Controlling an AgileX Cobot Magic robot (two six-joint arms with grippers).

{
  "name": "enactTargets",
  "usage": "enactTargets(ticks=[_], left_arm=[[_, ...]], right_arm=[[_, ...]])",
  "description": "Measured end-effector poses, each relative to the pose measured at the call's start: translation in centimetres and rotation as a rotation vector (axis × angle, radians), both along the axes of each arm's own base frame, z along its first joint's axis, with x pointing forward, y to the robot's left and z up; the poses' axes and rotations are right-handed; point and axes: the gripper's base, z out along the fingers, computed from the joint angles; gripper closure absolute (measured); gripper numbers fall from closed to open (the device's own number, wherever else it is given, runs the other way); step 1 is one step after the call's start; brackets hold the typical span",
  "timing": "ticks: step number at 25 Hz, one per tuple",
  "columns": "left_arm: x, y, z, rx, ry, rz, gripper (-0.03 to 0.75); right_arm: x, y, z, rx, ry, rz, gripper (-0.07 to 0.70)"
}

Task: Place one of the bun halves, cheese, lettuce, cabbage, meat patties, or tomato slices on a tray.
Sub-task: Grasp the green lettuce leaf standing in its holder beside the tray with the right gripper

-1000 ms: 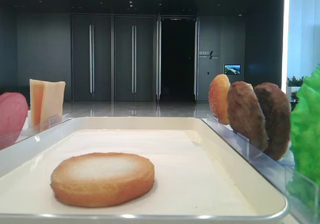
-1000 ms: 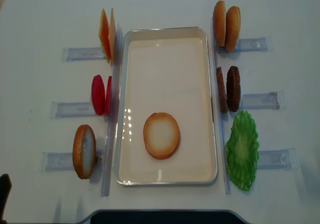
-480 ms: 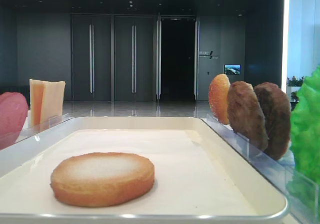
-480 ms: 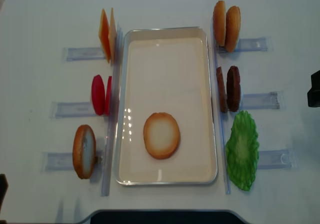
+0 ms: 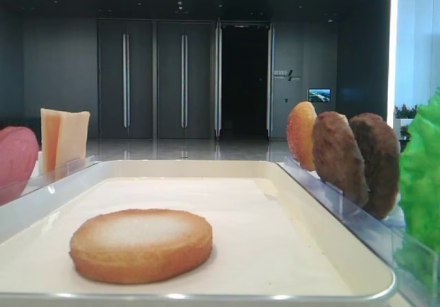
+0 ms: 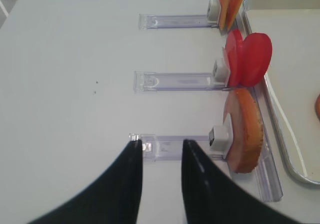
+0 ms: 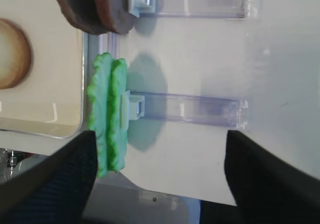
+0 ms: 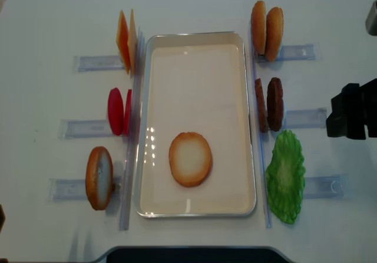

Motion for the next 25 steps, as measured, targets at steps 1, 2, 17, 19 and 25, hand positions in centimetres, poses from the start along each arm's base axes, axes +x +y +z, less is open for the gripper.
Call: enactTargets(ticks=[1, 2, 17, 19, 25], left_arm=[[0.0, 0.0, 0.0, 0.000, 0.000, 0.000, 0.522], [0.0, 0.0, 0.0, 0.000, 0.000, 0.000, 0.532], [0.0, 0.0, 0.0, -0.001, 0.000, 0.000, 0.555], [0.0, 0.0, 0.0, -0.001, 0.000, 0.000, 0.556], [0.0, 0.0, 0.0, -0.001, 0.000, 0.000, 0.556]], right_arm=[[-0.1, 0.5, 0.0, -0.002, -0.004, 0.002, 0.100], [-0.2, 1.0, -0.1, -0.002, -0.005, 0.005, 0.100], [2.0, 5.7, -3.9, -0.042, 0.112, 0.036, 0.100], [2.2, 5.8, -4.2, -0.047, 0.125, 0.025, 0.100], [2.4, 5.9, -4.6, -0.047, 0.144, 0.007, 0.100]])
